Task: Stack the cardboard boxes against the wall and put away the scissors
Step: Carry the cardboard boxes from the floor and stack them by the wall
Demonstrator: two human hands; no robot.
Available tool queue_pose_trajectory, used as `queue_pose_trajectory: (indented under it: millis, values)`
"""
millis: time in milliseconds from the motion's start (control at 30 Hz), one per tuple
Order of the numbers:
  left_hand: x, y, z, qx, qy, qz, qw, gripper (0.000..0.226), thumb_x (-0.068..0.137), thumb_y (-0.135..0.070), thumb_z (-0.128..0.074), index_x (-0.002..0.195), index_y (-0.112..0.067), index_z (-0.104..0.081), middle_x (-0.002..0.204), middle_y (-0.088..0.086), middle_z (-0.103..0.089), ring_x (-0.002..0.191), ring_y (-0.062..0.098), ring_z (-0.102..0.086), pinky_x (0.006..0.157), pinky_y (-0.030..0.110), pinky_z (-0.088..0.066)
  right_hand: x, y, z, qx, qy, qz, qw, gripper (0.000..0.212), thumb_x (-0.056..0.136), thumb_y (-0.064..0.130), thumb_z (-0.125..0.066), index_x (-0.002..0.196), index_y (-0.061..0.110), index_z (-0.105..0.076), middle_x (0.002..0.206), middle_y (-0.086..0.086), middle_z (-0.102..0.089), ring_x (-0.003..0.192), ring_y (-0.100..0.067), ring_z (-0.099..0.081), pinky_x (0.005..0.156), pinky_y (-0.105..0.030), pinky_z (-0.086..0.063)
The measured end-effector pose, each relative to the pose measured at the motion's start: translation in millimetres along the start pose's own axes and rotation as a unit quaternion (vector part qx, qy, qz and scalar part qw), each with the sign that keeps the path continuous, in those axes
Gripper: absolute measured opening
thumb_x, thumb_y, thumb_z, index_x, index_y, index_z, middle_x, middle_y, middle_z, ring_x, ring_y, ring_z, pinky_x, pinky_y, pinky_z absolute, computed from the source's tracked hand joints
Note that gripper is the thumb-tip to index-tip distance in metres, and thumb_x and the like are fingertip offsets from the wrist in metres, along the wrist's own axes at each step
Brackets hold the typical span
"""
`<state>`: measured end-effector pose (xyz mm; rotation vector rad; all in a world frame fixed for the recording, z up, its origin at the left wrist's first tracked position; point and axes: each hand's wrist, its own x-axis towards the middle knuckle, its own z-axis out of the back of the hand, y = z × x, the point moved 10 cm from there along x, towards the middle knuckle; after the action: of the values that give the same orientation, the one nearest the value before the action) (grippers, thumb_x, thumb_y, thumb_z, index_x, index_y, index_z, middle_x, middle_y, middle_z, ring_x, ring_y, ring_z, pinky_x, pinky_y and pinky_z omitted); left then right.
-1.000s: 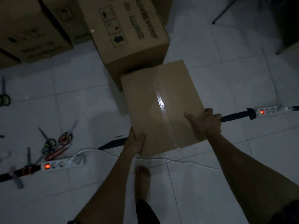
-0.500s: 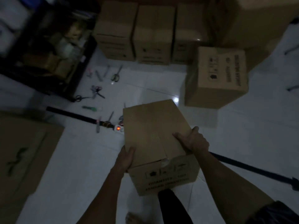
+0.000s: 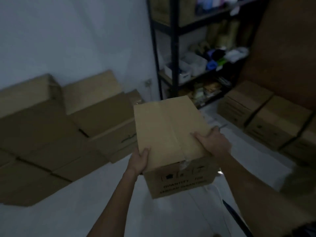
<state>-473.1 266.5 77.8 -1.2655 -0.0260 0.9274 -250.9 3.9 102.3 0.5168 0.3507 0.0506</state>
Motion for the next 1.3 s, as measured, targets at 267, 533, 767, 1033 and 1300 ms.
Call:
queue_pose_trajectory:
  millis: [267, 533, 767, 1033, 1300]
  values:
    - [-7.5, -92.3, 186.3, 0.022, -0.116, -0.087, 0.989, 0.066, 0.091, -0.059, -0.046, 0.136, -0.010, -0.049, 0.136, 0.006, -0.055, 0.125, 0.028, -0.052, 0.107, 0.041, -0.041, -25.7, 218.5, 28.5, 0.009, -0.028, 0.125, 0.992, 0.110, 0.064, 0.092, -0.049, 0.138, 0.011, -0.038, 0.136, -0.018, -0.053, 0.121, -0.039, -0.053, 0.096, -0.048, -0.045]
    - [17.4, -146.2, 287.4, 0.005, -0.214, -0.124, 0.969, 0.055, 0.098, -0.044, -0.044, 0.138, -0.006, -0.049, 0.140, 0.011, -0.053, 0.129, 0.027, -0.049, 0.109, 0.038, -0.039, 0.6, 381.4, 32.0, 0.001, -0.026, 0.230, 0.973, 0.117, 0.059, 0.097, -0.044, 0.140, 0.013, -0.042, 0.136, -0.013, -0.056, 0.119, -0.036, -0.056, 0.096, -0.046, -0.048]
    - [97.3, -155.2, 307.9, -0.059, -0.295, -0.076, 0.951, 0.065, 0.093, -0.053, -0.045, 0.140, -0.007, -0.046, 0.141, 0.015, -0.051, 0.128, 0.032, -0.049, 0.107, 0.043, -0.041, 79.8, 502.0, 0.7, -0.038, 0.036, 0.318, 0.947, 0.105, 0.064, 0.093, -0.048, 0.135, 0.016, -0.042, 0.134, -0.012, -0.056, 0.115, -0.034, -0.057, 0.092, -0.042, -0.048]
    - [171.4, -167.1, 314.1, -0.130, -0.358, 0.058, 0.923, 0.085, 0.087, -0.061, -0.040, 0.150, -0.008, -0.019, 0.152, 0.015, -0.034, 0.140, 0.038, -0.030, 0.114, 0.047, -0.029, 154.0, 601.1, -19.4, -0.074, 0.043, 0.370, 0.925, 0.095, 0.065, 0.093, -0.047, 0.131, 0.025, -0.049, 0.133, -0.007, -0.059, 0.118, -0.031, -0.056, 0.099, -0.045, -0.043]
    - [180.1, -243.6, 356.4, 0.046, -0.463, -0.007, 0.885, 0.099, 0.086, -0.055, -0.054, 0.154, -0.016, 0.006, 0.162, 0.014, 0.003, 0.148, 0.033, 0.000, 0.119, 0.048, -0.010, 138.1, 562.4, -23.5, 0.227, -0.026, 0.182, 0.956, 0.118, 0.069, 0.065, -0.072, 0.156, 0.039, 0.004, 0.163, -0.015, 0.017, 0.150, -0.041, 0.002, 0.115, -0.065, -0.013]
